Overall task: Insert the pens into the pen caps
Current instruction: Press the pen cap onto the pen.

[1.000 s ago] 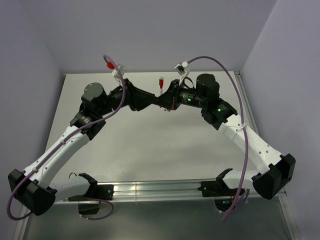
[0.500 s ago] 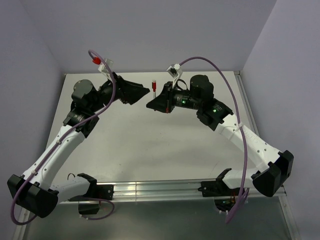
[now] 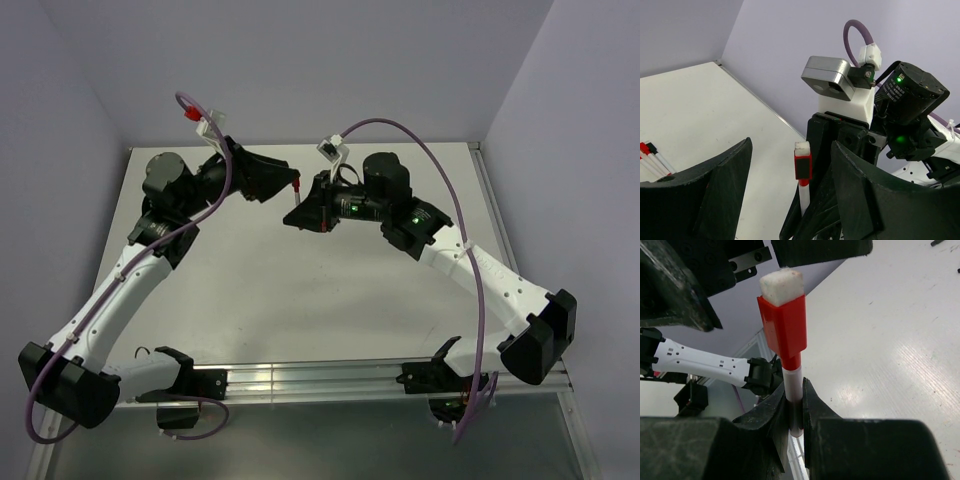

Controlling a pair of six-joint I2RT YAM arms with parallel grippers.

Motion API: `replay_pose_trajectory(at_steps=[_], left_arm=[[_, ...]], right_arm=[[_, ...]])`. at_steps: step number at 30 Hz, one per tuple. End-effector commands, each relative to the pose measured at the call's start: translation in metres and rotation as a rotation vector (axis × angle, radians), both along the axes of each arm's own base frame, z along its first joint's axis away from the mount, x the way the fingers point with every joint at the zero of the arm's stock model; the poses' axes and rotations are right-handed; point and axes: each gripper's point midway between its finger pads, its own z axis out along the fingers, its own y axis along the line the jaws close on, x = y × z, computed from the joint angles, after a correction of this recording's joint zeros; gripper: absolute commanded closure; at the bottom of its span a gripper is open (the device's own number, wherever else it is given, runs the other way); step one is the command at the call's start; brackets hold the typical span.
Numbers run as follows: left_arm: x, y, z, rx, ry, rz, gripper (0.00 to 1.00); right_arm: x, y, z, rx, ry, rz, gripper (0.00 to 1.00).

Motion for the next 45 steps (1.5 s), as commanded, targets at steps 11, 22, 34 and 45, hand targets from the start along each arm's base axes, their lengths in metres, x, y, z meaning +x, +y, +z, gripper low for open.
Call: replay_pose_trajectory(at_steps=[11, 22, 34, 45], left_arm=[[-0.006, -0.005, 0.016, -0.026, -0.045, -0.063, 0.32], [-0.007, -0.009, 0.014, -0.017, -0.033, -0.095, 0.52], [-0.024, -0.017, -0.006, -0.007, 0.001, -0.214, 1.00], [-0.058, -0.046, -0.040, 0.019, 0.040, -0.368, 1.00]], right_arm=[[-0.004, 0.007, 0.033, 0.044, -0.091, 0.018, 1.00], [-0.003, 0.008, 0.032, 0.036, -0.092, 0.015, 1.00], [0.005, 0.005, 0.032, 0.020, -0.111, -0.028, 1.00], [0.010, -0.019, 0.060, 0.101, -0.203, -0.070, 1.00]])
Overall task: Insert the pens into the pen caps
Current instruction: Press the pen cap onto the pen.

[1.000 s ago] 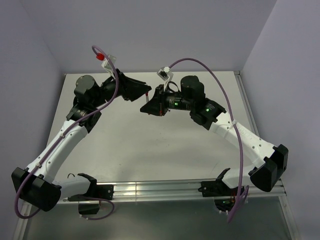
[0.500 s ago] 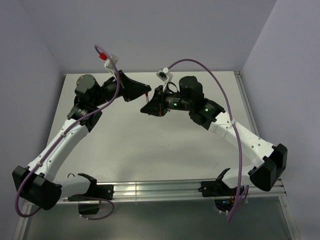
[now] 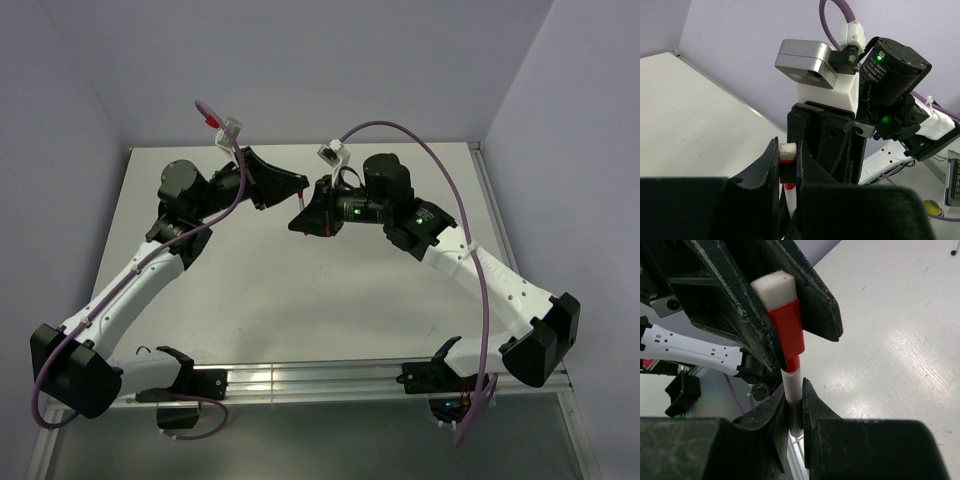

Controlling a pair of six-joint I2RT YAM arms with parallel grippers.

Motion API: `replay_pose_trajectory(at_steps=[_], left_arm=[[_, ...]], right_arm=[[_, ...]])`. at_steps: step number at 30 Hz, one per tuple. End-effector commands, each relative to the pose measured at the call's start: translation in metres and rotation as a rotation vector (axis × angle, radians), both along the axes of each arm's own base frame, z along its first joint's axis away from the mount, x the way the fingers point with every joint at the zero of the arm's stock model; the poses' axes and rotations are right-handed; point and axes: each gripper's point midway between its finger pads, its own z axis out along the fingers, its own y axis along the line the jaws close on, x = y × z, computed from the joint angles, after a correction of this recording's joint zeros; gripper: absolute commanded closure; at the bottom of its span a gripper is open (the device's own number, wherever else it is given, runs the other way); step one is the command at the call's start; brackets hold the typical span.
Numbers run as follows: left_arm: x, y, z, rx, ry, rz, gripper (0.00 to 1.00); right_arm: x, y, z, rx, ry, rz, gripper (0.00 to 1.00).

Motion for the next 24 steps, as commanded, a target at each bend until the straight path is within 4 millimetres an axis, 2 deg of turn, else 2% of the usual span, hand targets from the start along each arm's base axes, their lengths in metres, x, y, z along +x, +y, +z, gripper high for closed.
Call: replay_pose_trajectory(at_steps=[1, 9, 11, 24], left_arm=[[-0.042, -0.023, -0.026, 0.056, 0.032, -0.205, 1.00], [-0.055, -0.032, -0.051, 0.101, 0.077, -0.257, 1.00], [-0.056, -0.032, -0.055, 0.105, 0.083, -0.258, 1.00], [-0.064, -0.040, -0.078, 0.136, 0.125, -0.289, 1.00]], right_arm=[[0.008, -0.015, 0.074, 0.167, -0.224, -0.059, 1.00], [0.012, -0.026, 0.094, 0.209, -0.287, -0.083, 1.00], [0.013, -0.029, 0.110, 0.245, -0.329, -0.093, 1.00], [0.032, -0.049, 0.164, 0.316, -0.432, -0.165, 1.00]])
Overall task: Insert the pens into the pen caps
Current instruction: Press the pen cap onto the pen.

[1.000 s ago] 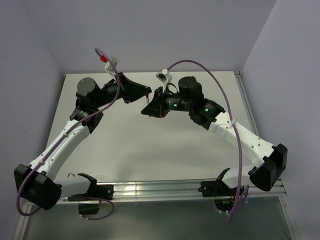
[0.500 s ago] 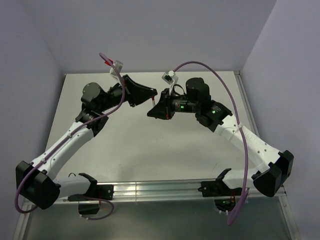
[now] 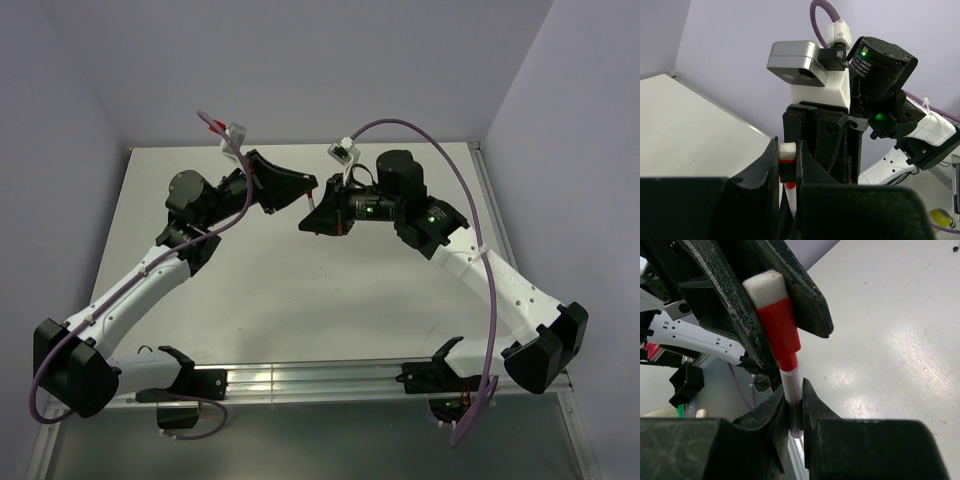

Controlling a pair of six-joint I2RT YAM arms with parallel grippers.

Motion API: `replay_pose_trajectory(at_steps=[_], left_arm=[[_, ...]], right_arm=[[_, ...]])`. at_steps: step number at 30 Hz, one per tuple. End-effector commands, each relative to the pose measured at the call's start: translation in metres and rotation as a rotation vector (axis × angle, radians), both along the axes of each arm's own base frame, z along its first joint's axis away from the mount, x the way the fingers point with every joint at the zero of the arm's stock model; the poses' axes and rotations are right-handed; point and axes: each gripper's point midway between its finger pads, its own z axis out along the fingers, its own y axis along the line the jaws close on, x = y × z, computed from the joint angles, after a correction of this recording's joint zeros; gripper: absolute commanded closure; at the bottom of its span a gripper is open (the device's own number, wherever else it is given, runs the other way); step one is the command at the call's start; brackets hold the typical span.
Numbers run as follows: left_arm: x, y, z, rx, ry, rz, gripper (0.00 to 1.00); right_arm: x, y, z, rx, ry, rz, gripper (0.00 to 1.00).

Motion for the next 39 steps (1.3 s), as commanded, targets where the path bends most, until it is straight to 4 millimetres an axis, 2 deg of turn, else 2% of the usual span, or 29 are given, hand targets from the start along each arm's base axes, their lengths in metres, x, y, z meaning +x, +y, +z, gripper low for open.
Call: replay_pose_trajectory(at_steps=[1, 13, 39], left_arm=[[-0.056, -0.023, -0.082, 0.199, 0.181, -0.297, 1.00], [-0.065, -0.034, -0.104, 0.237, 0.225, -0.337, 1.00], [-0.092, -0.046, -0.114, 0.264, 0.257, -0.434, 1.00]], right_arm=[[0.040, -0.028, 0.164, 0.323, -0.433, -0.194, 1.00], [0.044, -0.027, 0.197, 0.361, -0.483, -0.183, 1.00], [0.046, -0.036, 0.214, 0.335, -0.561, -0.221, 1.00]])
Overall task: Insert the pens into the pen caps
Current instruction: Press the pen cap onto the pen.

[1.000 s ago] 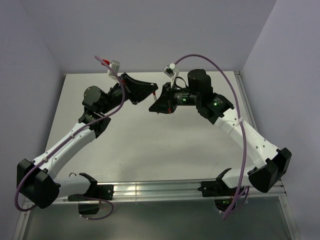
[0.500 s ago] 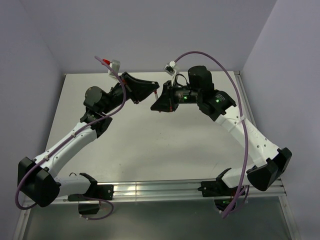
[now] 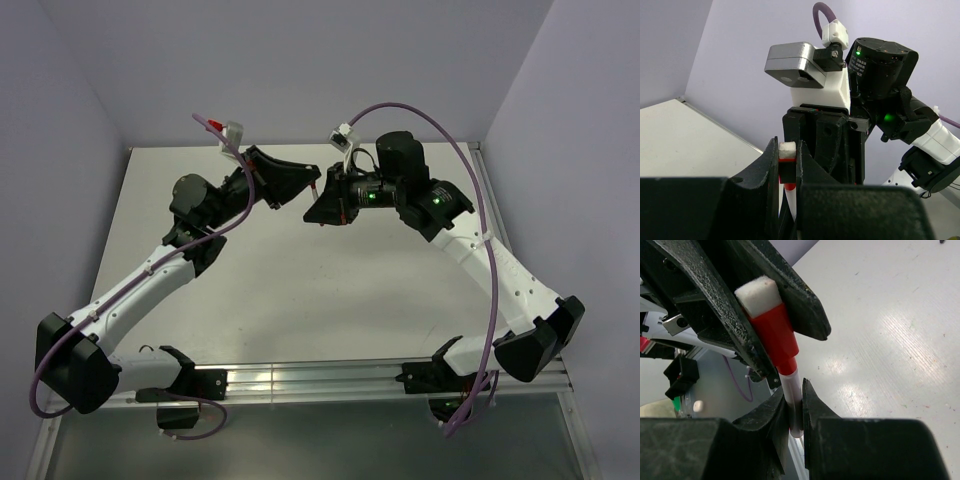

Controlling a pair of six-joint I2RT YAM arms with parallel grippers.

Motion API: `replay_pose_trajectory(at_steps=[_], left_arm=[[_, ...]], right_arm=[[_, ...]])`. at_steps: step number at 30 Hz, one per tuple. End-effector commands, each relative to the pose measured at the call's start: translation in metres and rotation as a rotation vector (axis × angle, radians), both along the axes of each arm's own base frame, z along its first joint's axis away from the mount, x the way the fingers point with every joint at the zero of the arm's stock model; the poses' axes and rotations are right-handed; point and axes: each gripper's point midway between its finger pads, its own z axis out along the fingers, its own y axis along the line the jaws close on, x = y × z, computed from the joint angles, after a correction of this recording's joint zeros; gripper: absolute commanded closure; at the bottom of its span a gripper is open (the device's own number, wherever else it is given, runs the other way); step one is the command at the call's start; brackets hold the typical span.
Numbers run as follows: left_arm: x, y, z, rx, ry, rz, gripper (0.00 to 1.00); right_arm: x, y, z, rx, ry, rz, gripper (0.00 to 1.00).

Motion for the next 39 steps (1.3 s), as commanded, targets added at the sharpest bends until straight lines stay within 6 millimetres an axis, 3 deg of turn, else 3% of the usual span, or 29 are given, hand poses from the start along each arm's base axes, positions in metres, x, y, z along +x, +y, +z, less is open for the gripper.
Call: replay_pose_trajectory(at_steps=[1, 25, 39], left_arm=[[-0.101, -0.039, -0.129, 0.340, 0.295, -0.511, 1.00], [-0.105, -0.043, -0.137, 0.365, 0.311, -0.519, 1.00], [-0.114, -0.048, -0.172, 0.431, 0.374, -0.511, 1.00]], right_arm=[[0.035, -0.026, 0.194, 0.399, -0.562, -0.207, 1.00], [0.036, -0.028, 0.197, 0.384, -0.579, -0.219, 1.00], [0.035, -0.026, 0.211, 0.413, -0.587, -0.210, 1.00]])
